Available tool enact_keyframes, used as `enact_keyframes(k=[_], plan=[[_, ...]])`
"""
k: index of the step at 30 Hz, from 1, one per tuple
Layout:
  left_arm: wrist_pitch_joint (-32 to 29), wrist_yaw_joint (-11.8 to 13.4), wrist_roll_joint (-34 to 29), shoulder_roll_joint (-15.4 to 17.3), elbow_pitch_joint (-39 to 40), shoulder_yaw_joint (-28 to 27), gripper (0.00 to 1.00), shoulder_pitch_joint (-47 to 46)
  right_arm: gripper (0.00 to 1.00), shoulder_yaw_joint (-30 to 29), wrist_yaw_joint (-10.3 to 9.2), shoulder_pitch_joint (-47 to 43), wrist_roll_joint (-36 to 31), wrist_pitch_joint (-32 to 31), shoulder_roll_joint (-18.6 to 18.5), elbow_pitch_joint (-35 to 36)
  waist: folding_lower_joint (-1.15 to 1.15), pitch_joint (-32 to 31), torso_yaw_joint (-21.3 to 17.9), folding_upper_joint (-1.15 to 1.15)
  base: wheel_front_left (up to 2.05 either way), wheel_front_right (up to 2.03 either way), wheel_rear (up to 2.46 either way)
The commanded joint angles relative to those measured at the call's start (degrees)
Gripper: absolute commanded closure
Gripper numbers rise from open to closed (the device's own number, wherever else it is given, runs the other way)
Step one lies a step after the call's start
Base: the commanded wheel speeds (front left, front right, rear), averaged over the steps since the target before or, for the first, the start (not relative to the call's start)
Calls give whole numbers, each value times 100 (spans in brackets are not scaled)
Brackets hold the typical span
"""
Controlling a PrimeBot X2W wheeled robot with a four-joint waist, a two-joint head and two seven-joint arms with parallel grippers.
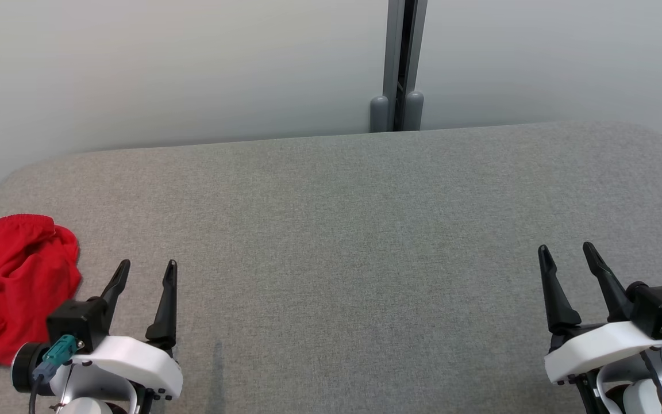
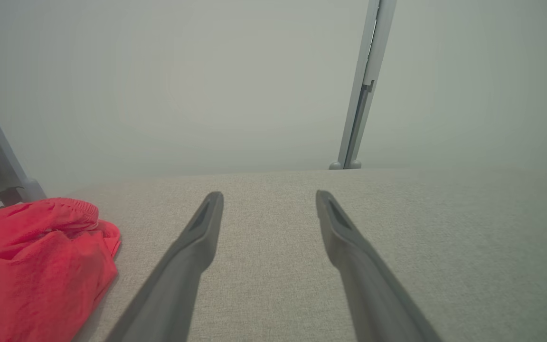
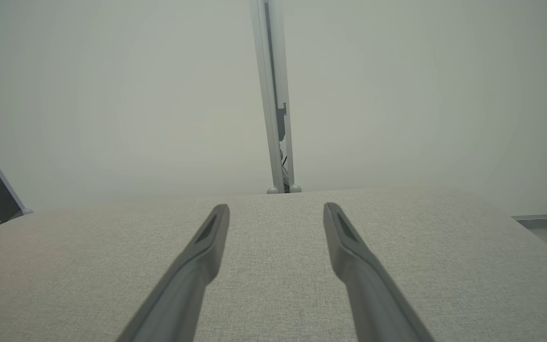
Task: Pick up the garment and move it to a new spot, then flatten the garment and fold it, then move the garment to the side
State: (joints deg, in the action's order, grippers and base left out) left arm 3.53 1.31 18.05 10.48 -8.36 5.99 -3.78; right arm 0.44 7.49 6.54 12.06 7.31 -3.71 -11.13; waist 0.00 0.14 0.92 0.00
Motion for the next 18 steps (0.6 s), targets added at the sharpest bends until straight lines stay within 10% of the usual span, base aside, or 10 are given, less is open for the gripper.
enact_keyframes(k=[1,18], plan=[[4,-1,-109,65,-7,16,0,-115,0,-30,0,78,-101,-4,-10,4,0,0,5,0,0,0,0],[69,74,-498,99,-86,177,0,-193,0,-122,0,135,-482,42,38,-108,0,30,54,0,0,0,0]])
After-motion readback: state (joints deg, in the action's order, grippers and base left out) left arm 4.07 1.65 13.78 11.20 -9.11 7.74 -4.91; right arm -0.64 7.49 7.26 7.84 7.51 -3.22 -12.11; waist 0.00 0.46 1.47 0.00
